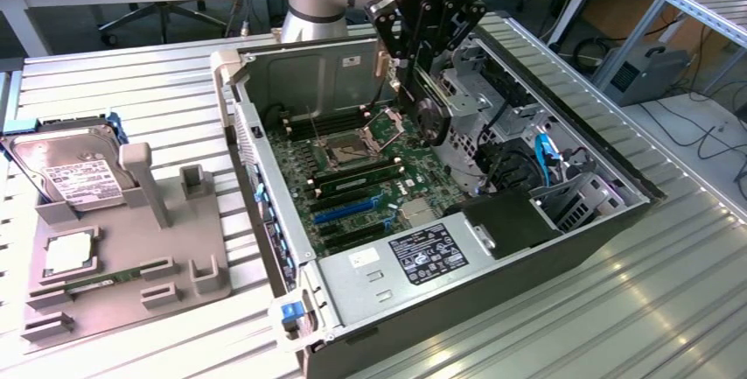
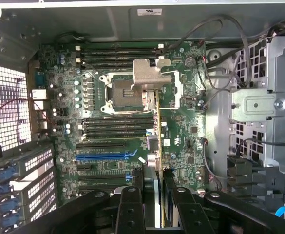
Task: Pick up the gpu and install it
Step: 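Insert the gpu into the slot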
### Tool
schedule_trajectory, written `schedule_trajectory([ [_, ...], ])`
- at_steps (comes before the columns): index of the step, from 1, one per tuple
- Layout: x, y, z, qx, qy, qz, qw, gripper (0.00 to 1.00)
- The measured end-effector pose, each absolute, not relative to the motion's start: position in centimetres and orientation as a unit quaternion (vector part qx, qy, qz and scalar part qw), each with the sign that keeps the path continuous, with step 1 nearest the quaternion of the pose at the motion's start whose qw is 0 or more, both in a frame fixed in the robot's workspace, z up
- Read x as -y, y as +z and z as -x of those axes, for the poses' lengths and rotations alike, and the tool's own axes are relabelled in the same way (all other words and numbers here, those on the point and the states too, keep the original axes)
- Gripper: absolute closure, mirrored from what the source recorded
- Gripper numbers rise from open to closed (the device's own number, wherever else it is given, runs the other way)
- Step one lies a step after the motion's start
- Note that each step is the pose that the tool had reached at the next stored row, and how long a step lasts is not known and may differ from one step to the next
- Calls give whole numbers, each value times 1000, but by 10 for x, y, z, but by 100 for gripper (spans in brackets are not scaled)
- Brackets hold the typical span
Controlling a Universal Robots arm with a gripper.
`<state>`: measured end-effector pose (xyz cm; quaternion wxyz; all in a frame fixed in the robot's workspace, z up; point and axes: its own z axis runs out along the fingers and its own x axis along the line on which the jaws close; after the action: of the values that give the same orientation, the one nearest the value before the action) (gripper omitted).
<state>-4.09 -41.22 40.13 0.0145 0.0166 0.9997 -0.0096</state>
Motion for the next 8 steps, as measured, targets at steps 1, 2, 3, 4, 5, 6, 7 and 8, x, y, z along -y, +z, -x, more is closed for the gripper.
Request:
schedule_trajectory([
  [1, 412, 401, 41, -1000, -10, -16, 15, 73],
  [2, 412, 401, 41, -1000, -10, -16, 15, 73],
  [3, 412, 401, 41, -1000, -10, -15, 15, 73],
  [4, 412, 401, 41, -1000, -10, -15, 15, 73],
  [5, 412, 401, 41, -1000, -10, -14, 15, 73],
  [6, 412, 401, 41, -1000, -10, -14, 15, 73],
  [7, 412, 401, 41, -1000, -10, -13, 15, 73],
  [8, 412, 401, 41, -1000, -10, -13, 15, 73],
])
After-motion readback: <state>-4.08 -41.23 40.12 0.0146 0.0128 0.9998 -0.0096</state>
